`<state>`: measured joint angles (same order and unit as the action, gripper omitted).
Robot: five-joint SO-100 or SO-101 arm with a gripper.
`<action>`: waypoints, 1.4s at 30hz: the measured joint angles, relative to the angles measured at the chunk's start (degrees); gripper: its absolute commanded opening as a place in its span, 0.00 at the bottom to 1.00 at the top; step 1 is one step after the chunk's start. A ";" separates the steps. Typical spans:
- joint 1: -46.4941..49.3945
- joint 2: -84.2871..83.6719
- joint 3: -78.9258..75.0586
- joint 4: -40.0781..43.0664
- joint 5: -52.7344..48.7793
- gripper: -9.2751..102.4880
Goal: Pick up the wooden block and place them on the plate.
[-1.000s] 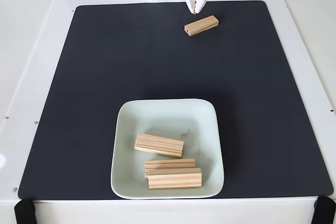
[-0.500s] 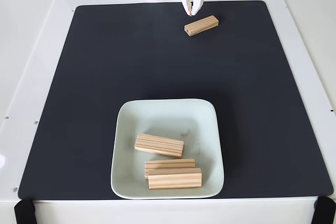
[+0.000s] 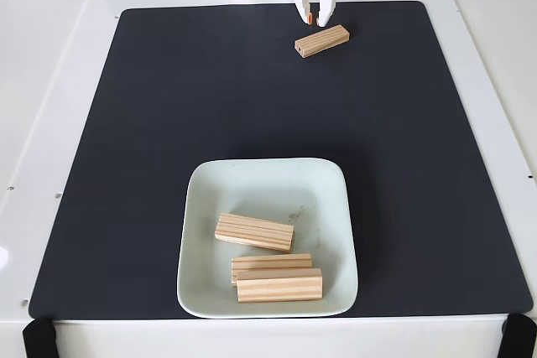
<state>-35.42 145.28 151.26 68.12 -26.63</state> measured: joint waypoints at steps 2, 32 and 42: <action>0.00 0.00 0.00 0.00 0.00 0.28; 0.18 -7.91 0.18 -3.43 0.00 0.29; 0.26 -8.35 0.18 -4.66 0.00 0.29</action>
<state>-35.16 136.93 151.44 63.46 -26.63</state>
